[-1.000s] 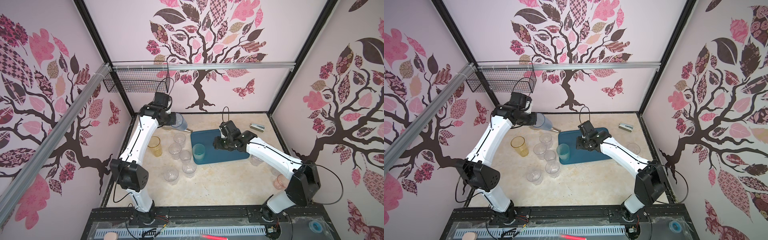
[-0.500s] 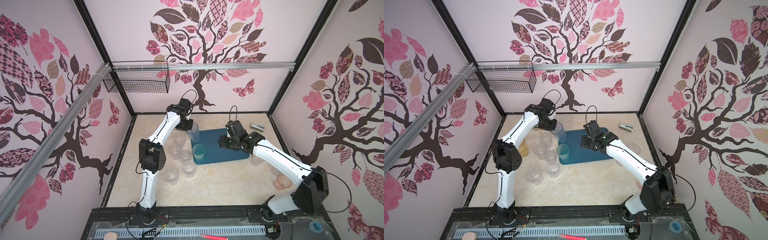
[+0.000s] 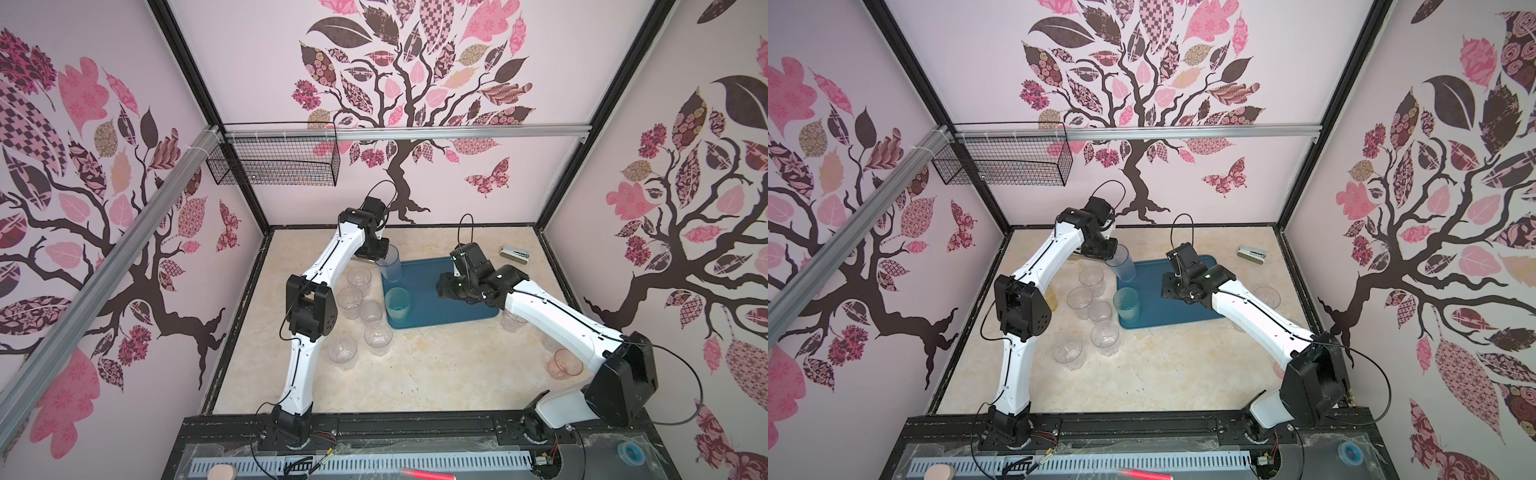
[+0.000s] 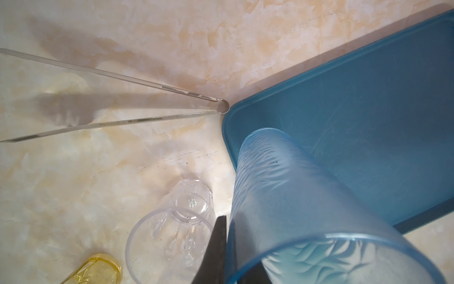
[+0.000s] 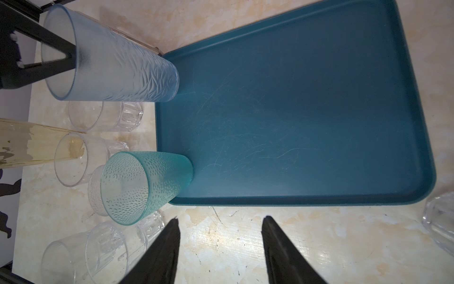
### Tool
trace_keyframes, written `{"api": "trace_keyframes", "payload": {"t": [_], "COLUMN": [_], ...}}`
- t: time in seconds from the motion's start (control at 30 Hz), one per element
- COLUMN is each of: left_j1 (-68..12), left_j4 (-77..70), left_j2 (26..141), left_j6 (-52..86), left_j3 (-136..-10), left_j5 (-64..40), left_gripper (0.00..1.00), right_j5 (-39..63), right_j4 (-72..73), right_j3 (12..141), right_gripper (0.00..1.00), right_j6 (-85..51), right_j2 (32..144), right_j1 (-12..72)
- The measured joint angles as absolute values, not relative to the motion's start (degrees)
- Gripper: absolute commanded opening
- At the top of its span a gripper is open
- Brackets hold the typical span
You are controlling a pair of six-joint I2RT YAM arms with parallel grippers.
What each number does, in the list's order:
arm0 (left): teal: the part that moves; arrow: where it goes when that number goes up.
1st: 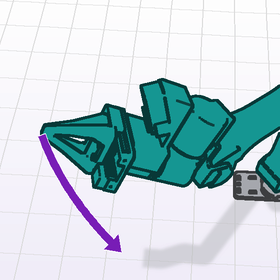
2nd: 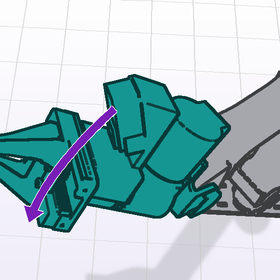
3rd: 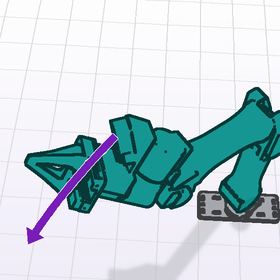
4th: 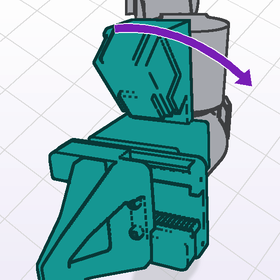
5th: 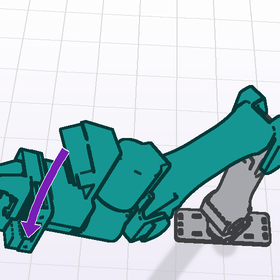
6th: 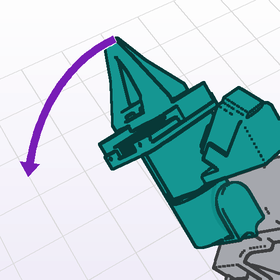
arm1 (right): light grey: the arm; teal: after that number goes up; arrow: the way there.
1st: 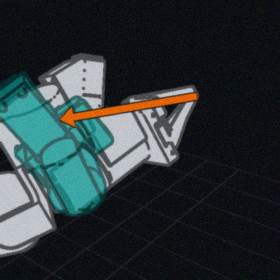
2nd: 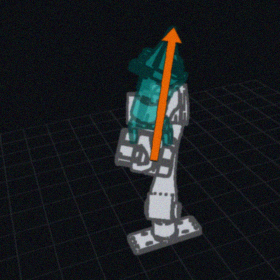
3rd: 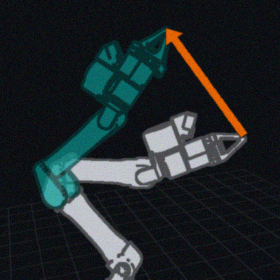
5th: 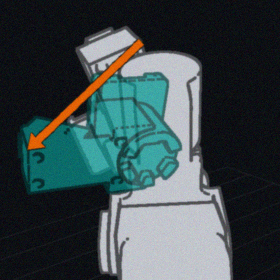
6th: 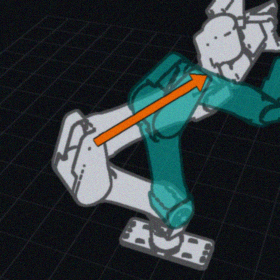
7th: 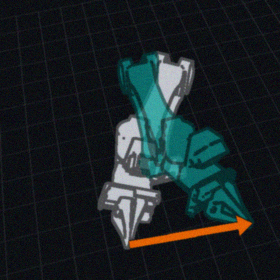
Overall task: Place the glasses into the tray
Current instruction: Place the glass on the tray.
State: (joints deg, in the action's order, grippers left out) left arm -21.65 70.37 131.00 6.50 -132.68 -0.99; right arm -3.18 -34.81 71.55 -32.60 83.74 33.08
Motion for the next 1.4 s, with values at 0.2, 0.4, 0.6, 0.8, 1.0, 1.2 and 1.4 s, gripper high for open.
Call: {"api": "trace_keyframes", "payload": {"t": [0.2, 0.4, 0.6, 0.8, 1.0, 1.2, 1.4], "left_j1": [-22.63, -23.05, -23.07, -23.14, -23.31, -23.51, -23.57], "left_j4": [71.35, 72.75, 72.93, 72.53, 71.40, 71.22, 71.02], "left_j2": [134.34, 134.54, 134.67, 134.74, 134.74, 134.52, 130.98], "left_j6": [6.20, 5.80, 5.82, 6.20, 6.20, 6.20, 6.07], "left_j3": [-134.65, -136.44, -136.44, -136.46, -136.51, -136.51, -136.35], "left_j5": [0.80, 3.97, 3.64, 2.24, 0.73, 0.60, 0.97], "left_gripper": [0.00, 0.00, 0.08, 0.22, 0.28, 0.35, 0.44], "right_j5": [-3.18, -3.18, -2.76, -2.44, -1.85, -1.65, -0.69], "right_j4": [-34.48, -34.24, -33.89, -33.56, -33.47, -33.32, -33.12], "right_j3": [70.67, 69.91, 69.80, 69.78, 69.69, 69.69, 69.69], "right_gripper": [0.57, 0.57, 0.57, 0.57, 0.57, 0.57, 0.57], "right_j6": [-32.60, -32.60, -32.64, -32.64, -32.64, -32.64, -32.64], "right_j2": [83.74, 83.74, 83.74, 83.74, 83.74, 83.74, 83.92], "right_j1": [33.08, 33.08, 33.08, 33.08, 33.08, 33.08, 33.08]}}
